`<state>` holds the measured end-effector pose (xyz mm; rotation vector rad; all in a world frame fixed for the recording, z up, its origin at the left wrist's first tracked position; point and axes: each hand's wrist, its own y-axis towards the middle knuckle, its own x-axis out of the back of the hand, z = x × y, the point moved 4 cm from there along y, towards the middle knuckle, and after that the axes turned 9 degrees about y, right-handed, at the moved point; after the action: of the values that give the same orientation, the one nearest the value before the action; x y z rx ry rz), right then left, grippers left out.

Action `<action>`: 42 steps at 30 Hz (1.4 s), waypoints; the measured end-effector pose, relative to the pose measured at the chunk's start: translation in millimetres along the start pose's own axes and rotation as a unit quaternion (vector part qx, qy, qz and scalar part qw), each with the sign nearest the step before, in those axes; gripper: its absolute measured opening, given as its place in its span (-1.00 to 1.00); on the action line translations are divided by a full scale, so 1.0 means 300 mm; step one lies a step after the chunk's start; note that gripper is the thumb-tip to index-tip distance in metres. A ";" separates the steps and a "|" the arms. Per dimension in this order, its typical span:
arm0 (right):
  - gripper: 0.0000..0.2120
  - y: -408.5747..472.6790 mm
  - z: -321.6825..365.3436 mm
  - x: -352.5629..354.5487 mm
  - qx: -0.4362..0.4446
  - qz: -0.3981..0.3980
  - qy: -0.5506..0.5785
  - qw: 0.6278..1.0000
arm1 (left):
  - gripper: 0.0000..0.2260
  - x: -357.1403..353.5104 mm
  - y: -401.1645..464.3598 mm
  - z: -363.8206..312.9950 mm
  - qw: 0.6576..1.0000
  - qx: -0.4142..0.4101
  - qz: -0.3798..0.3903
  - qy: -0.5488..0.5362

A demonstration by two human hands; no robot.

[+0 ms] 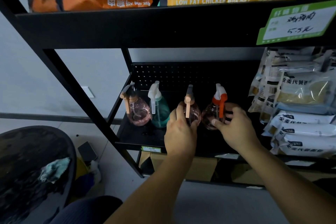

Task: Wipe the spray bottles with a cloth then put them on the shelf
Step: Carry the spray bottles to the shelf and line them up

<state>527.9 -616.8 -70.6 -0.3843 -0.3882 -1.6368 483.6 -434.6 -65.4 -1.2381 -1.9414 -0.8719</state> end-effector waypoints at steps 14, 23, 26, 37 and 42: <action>-0.39 0.010 0.013 -0.046 0.007 0.008 -0.002 1.000 | -0.37 0.025 0.022 0.023 1.000 0.014 0.004 0.021; -0.43 0.017 0.024 -0.071 0.017 0.001 -0.009 1.000 | -0.38 0.032 0.035 0.031 0.999 0.021 0.000 0.033; -0.42 0.015 0.026 -0.070 0.018 -0.002 -0.016 1.000 | -0.37 0.029 0.037 0.033 0.999 0.019 0.000 0.039; -0.40 0.001 0.035 -0.067 0.000 -0.002 -0.022 1.000 | -0.37 0.037 0.037 0.029 0.999 0.022 0.007 0.037; -0.38 -0.006 0.041 -0.069 -0.002 -0.003 -0.025 1.000 | -0.36 0.039 0.039 0.035 0.999 0.021 0.012 0.028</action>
<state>528.5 -592.8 -69.3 -0.4280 -0.4234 -1.6361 488.7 -416.8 -59.7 -1.1979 -1.8868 -0.8412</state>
